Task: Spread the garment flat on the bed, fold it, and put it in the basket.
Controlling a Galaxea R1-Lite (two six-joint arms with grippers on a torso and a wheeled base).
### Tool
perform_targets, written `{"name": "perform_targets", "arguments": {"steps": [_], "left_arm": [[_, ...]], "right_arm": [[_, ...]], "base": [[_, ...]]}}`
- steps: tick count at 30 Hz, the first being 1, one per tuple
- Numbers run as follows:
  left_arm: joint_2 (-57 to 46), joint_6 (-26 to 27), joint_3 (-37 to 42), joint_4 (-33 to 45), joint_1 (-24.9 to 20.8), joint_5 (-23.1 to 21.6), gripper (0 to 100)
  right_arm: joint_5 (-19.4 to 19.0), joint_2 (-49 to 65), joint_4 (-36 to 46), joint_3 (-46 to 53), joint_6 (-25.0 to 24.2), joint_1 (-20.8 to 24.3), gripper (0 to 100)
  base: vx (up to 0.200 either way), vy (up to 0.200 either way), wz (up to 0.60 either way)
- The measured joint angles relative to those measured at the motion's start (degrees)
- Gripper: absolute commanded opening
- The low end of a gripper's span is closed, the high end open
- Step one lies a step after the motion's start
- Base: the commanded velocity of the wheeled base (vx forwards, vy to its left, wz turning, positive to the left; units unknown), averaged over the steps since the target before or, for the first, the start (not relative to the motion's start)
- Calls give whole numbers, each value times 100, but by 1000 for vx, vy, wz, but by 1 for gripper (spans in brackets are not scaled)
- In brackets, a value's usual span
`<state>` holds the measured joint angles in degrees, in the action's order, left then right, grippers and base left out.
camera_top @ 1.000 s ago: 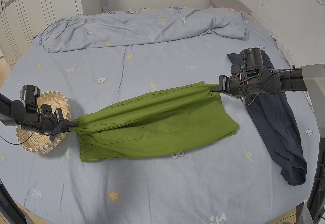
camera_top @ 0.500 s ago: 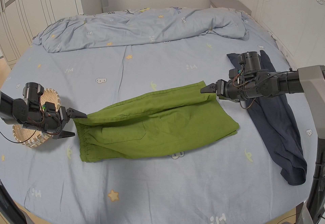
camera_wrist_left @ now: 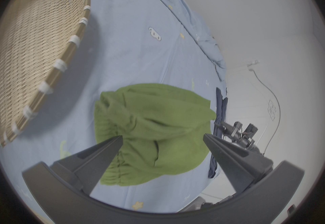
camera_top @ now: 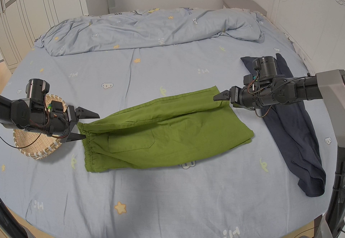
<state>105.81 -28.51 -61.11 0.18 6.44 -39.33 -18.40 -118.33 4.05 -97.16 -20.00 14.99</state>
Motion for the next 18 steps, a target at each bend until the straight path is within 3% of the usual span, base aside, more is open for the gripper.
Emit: {"name": "perform_targets", "arguments": {"steps": [5, 10, 18], "left_arm": [[304, -510, -547, -171, -71, 5, 100], [755, -1226, -1028, -889, -90, 95, 100], [1235, -1503, -1339, -1236, -117, 422, 100]], "right_arm": [[-2, 30, 0, 20, -13, 7, 100], [-2, 130, 0, 91, -18, 5, 100], [-5, 279, 0, 238, -20, 2, 100]], "base": [[0, 0, 0], [0, 0, 0], [0, 0, 0]]}}
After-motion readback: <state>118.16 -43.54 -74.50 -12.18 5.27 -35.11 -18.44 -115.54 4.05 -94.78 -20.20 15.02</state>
